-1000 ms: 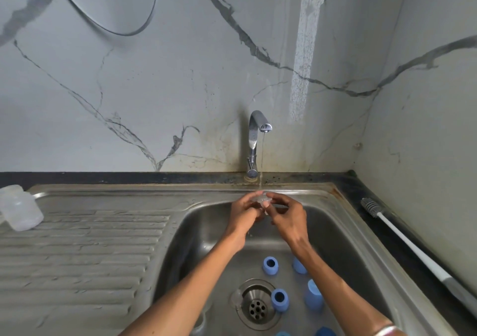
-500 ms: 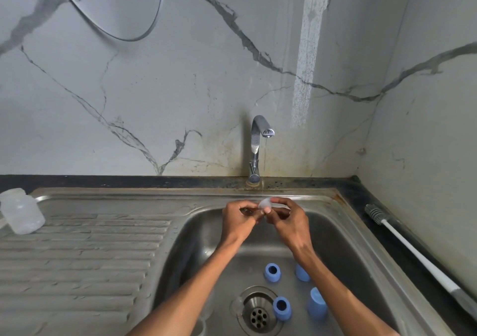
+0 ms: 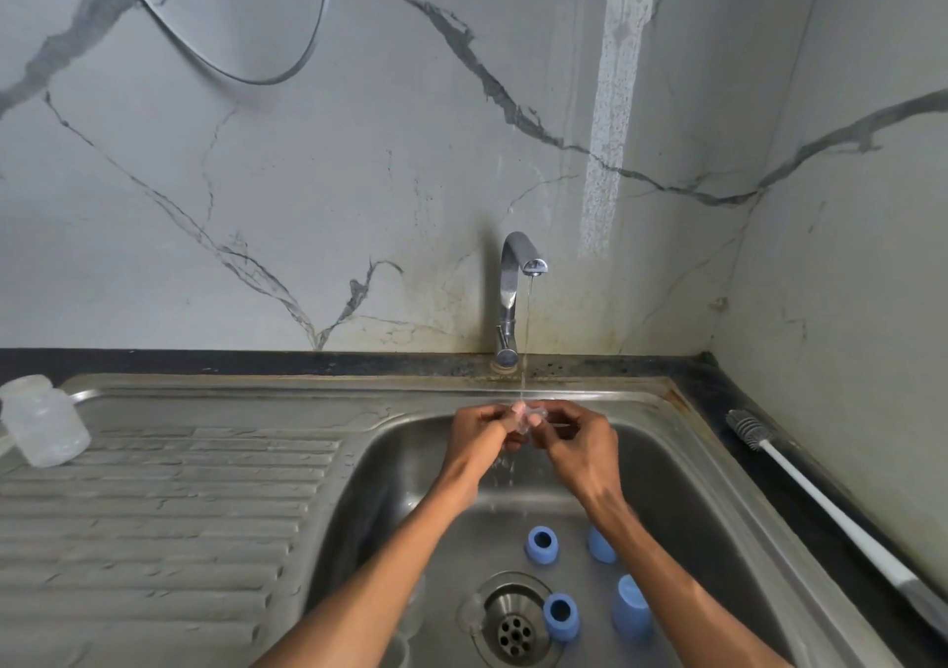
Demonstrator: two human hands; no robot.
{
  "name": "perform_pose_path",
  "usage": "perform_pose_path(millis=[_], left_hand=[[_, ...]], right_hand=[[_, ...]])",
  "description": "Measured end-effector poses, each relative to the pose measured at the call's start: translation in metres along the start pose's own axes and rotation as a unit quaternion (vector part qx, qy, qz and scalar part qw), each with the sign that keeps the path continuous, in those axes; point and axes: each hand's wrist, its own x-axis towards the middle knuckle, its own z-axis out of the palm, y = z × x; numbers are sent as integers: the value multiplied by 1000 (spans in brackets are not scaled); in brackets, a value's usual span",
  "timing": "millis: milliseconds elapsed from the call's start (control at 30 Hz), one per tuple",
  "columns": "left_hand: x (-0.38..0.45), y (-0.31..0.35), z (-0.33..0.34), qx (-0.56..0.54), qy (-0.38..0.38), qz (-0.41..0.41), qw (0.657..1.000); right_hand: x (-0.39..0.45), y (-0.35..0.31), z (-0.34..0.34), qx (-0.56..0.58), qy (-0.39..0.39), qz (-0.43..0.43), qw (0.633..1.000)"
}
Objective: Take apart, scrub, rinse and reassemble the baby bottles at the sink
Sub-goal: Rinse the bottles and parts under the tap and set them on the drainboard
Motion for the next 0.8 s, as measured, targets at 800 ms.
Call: perform_pose_path(millis=[800], left_hand=[[-6, -4, 0, -22, 68, 19, 997]], right_hand=[[2, 3, -2, 44, 11, 38, 998]])
